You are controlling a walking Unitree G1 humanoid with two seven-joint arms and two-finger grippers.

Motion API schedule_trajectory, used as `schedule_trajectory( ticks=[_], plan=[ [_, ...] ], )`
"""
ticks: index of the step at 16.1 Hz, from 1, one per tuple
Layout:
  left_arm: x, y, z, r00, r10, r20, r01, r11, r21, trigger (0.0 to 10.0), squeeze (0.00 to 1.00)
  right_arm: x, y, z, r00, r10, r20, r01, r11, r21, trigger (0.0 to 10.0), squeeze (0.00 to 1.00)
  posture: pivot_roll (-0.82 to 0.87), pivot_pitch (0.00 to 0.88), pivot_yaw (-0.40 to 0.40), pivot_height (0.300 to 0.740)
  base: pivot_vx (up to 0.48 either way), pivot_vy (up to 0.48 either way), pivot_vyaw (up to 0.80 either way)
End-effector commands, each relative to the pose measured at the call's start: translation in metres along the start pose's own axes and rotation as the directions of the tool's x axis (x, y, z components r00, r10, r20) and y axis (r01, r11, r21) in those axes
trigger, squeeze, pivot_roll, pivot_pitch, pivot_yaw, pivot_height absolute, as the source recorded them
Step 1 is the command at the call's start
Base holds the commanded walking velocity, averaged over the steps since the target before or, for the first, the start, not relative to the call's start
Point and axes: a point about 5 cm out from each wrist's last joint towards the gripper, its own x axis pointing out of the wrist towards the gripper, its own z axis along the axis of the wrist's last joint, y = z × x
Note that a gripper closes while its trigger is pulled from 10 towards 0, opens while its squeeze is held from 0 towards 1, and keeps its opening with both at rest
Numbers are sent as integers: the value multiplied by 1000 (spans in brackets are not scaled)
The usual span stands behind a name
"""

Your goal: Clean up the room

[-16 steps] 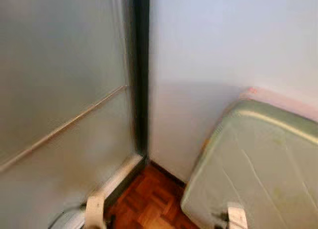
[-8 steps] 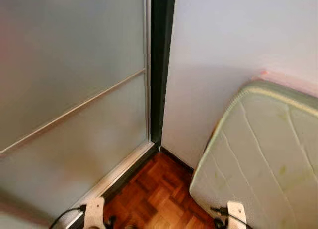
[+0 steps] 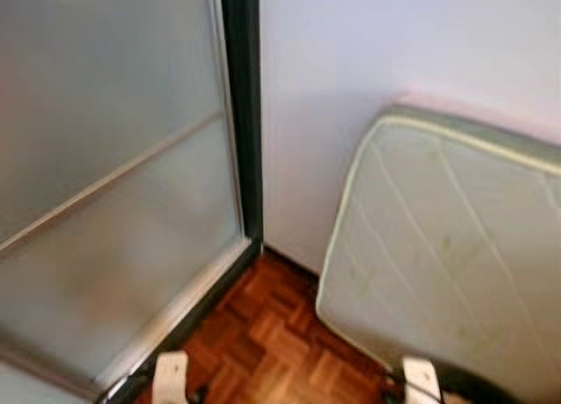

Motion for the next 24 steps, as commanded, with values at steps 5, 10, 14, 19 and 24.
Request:
schedule_trajectory(
  ticks=[5, 10, 14, 19, 24],
  plan=[
    [4, 7, 14, 997, -55, -60, 58, 997, 52, 10000, 0, -2, -32, 25, 993, 94, 67, -107, 969, 222, 10000, 0, 82, 0, -15, 740, 0, 0, 0],
    [4, 7, 15, 997, -54, -55, 57, 997, 54, 10000, 0, -2, -32, 25, 994, 96, 59, -107, 970, 218, 10000, 0, 83, 0, -16, 740, 0, 0, 0],
    [4, 6, 16, 997, -59, -44, 60, 998, 36, 10000, 0, -2, -33, 24, 995, 80, 54, -90, 967, 238, 10000, 0, 81, 0, -16, 740, 0, 0, -313],
    [4, 7, 17, 997, -69, -34, 71, 995, 73, 10000, 0, -2, -32, 24, 995, 91, 44, -98, 971, 216, 10000, 0, 83, 0, -12, 740, 0, 0, -788],
    [4, 9, 16, 997, -63, -43, 68, 991, 115, 10000, 0, -2, -31, 21, 995, 89, 35, -94, 972, 213, 10000, 0, 74, 0, -2, 740, 0, -148, -788]
  ],
)
